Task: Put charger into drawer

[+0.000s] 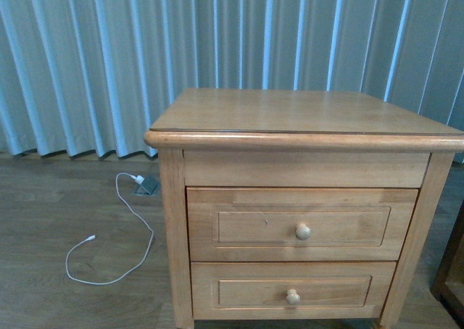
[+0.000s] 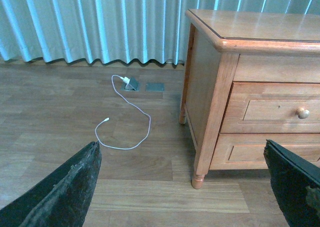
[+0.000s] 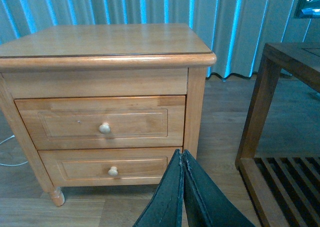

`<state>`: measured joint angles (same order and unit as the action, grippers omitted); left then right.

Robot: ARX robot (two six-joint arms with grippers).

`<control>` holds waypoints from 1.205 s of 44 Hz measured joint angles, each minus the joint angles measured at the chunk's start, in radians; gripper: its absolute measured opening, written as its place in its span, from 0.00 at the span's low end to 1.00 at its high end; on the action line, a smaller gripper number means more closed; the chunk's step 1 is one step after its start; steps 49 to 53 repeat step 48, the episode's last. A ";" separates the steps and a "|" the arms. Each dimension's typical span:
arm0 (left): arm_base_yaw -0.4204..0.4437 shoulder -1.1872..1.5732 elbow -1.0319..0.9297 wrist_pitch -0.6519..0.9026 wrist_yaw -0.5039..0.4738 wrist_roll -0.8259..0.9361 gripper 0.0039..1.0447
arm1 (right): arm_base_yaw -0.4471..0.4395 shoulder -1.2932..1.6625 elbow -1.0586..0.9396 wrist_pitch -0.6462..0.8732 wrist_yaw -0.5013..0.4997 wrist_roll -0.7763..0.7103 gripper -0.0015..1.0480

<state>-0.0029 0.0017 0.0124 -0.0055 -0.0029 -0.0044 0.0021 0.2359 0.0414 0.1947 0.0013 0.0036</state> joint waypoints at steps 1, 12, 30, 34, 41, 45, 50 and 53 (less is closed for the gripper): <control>0.000 0.000 0.000 0.000 0.000 0.000 0.94 | 0.000 -0.008 -0.002 -0.005 0.000 0.000 0.02; 0.000 0.000 0.000 0.000 0.000 0.000 0.94 | 0.000 -0.155 -0.036 -0.142 -0.002 0.000 0.02; 0.000 0.000 0.000 0.000 0.000 0.000 0.94 | 0.000 -0.232 -0.036 -0.193 -0.003 -0.001 0.02; 0.000 0.000 0.000 0.000 0.000 0.000 0.94 | 0.000 -0.232 -0.036 -0.193 -0.002 -0.002 0.14; 0.000 0.000 0.000 0.000 0.000 0.000 0.94 | 0.000 -0.232 -0.036 -0.193 -0.003 -0.002 0.41; 0.000 0.000 0.000 0.000 0.000 0.000 0.94 | 0.000 -0.232 -0.036 -0.193 -0.003 -0.002 0.57; 0.000 0.000 0.000 0.000 0.000 0.000 0.94 | 0.000 -0.232 -0.036 -0.193 -0.003 -0.002 0.67; 0.000 0.000 0.000 0.000 0.000 0.000 0.94 | 0.000 -0.232 -0.036 -0.193 -0.003 -0.002 0.67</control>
